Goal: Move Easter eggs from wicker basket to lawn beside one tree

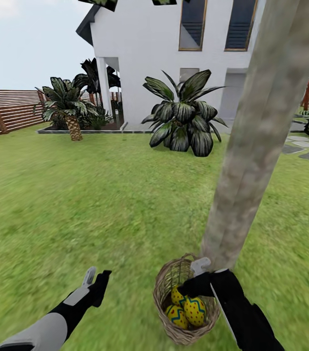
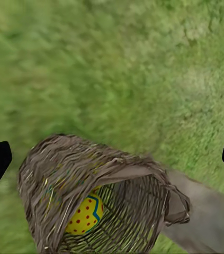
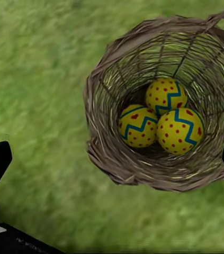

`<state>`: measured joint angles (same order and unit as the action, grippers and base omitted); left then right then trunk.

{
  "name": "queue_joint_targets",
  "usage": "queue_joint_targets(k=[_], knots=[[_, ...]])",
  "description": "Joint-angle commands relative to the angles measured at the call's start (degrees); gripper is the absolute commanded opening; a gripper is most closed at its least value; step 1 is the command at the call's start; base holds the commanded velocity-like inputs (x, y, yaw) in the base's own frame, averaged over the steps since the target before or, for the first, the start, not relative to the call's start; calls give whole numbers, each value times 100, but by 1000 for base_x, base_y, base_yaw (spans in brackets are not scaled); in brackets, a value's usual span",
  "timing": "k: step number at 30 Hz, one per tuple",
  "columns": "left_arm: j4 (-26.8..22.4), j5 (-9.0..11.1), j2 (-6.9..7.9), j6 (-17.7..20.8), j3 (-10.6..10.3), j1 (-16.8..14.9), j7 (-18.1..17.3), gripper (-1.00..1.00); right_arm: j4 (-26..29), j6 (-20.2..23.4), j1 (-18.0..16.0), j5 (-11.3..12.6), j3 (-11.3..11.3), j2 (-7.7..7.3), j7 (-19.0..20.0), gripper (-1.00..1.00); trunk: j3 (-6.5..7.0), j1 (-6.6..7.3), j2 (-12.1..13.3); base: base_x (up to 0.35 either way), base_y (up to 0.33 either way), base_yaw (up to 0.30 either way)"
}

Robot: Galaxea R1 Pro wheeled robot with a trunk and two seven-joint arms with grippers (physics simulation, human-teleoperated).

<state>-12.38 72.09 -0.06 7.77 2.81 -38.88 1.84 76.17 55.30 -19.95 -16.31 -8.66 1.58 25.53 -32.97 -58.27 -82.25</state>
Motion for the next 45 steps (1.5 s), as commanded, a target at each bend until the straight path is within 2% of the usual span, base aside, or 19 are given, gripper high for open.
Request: queue_joint_targets(k=[1, 5, 8, 11, 14, 16, 19, 22, 27, 34, 43, 45], knots=[[12, 16, 8, 35, 23, 1, 19, 100, -41, 19, -4, -53, -5, -5, 52, 100, -5, -2, -3, 113, 64, 0], [74, 16, 24, 35, -6, 9, 22, 100, -136, 24, -6, -104, -42, 8, -106, 100, -5, -2, -3, 41, 23, 0], [84, 16, 6, 39, -81, 11, 19, 100, -172, 30, -32, -85, -66, 68, -707, 100, -5, -2, -3, 5, 3, 0], [75, 16, -15, 40, -134, 12, 18, 100, -393, 14, -85, -28, -54, 236, -1271, 100, -5, -2, -3, 1, 1, 0], [70, 16, -37, 40, -152, 12, 18, 100, -776, -128, -313, 3, -9, 317, -1497, 100, -5, -2, -3, 0, 0, 0], [69, 16, -50, 40, -157, 12, 18, 100, -1309, -349, -636, 47, 136, 344, -1556, 100, -5, -2, -3, 0, 0, 0], [70, 16, -56, 40, -158, 12, 18, 100, -2155, -481, -1099, 225, 618, 351, -1574, 100, -5, -2, -3, 0, 0, 0], [70, 16, -84, 40, -158, 12, 18, 100, -2747, -573, -1378, 346, 804, 351, -1578, 100, -5, -2, -3, 0, 0, 0], [69, 16, -95, 38, -158, 11, 18, 100, -3070, -847, -1558, 426, 868, 344, -1590, 100, -5, -2, -3, 0, 0, 0], [69, 17, -92, 36, -158, 12, 18, 100, -3197, -892, -1592, 440, 881, 323, -1599, 100, -5, -2, -3, 0, 0, 0], [76, 24, -90, 36, -153, 12, 18, 100, -3526, -912, -1708, 474, 912, 312, -1595, 100, -167, -199, -364, 0, 0, 0], [72, 24, -90, 37, -151, 12, 18, 100, -3541, -911, -1712, 559, 1043, 311, -1595, 100, -203, -243, -444, 0, 0, 0]])
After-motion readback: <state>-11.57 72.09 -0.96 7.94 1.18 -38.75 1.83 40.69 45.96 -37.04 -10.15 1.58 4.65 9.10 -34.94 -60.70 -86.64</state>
